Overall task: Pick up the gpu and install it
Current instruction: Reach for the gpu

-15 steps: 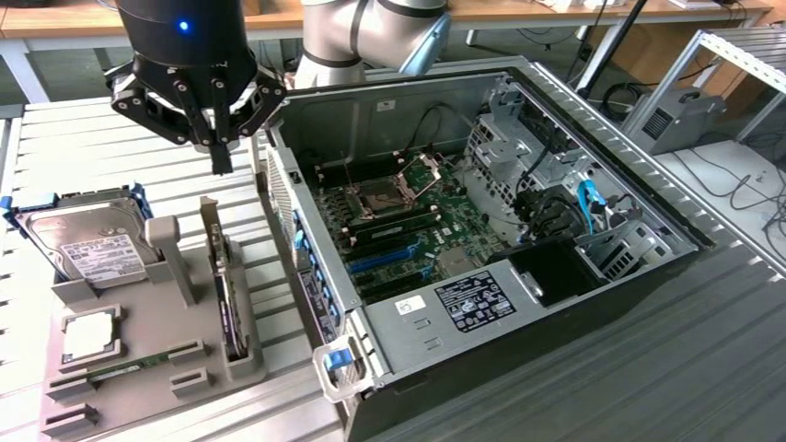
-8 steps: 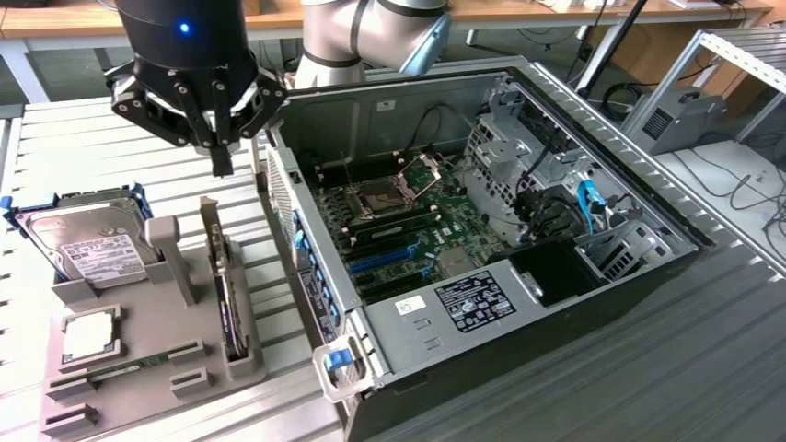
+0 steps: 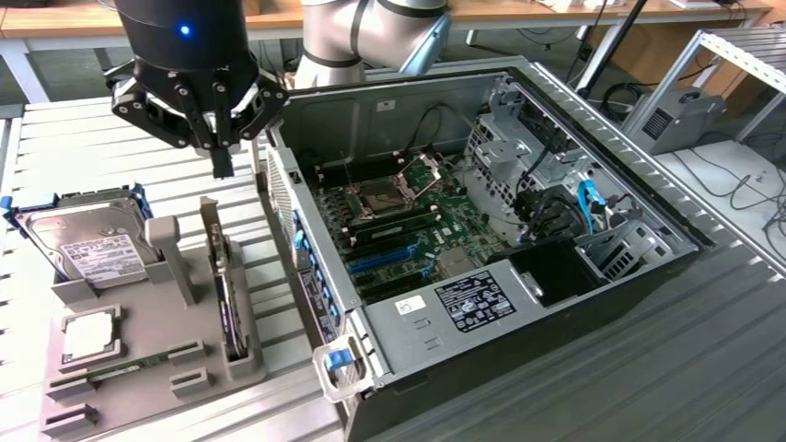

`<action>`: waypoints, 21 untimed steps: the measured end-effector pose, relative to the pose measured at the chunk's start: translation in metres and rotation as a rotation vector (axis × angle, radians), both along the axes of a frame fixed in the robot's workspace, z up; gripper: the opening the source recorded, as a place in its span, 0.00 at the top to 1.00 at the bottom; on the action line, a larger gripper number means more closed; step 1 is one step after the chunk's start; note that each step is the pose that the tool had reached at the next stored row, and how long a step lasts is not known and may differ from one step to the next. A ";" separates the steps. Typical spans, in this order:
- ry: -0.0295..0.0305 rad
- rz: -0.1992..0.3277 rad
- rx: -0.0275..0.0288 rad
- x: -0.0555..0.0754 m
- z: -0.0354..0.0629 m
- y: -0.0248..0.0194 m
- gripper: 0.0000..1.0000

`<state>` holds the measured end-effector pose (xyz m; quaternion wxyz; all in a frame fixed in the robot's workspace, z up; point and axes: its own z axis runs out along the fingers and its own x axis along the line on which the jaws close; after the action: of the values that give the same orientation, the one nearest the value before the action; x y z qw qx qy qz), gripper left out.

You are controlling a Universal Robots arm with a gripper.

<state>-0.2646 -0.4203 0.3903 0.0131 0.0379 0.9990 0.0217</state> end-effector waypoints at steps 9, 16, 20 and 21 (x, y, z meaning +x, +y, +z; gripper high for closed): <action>0.0000 0.000 0.0000 0.000 -0.0003 -0.0024 0.89; 0.0000 0.000 0.0000 0.000 -0.0005 -0.0043 0.89; 0.0000 0.000 0.0000 0.000 -0.0006 -0.0056 0.89; 0.0000 0.000 0.0000 0.000 -0.0006 -0.0059 0.89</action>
<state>-0.2646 -0.4262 0.3897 0.0131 0.0379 0.9990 0.0217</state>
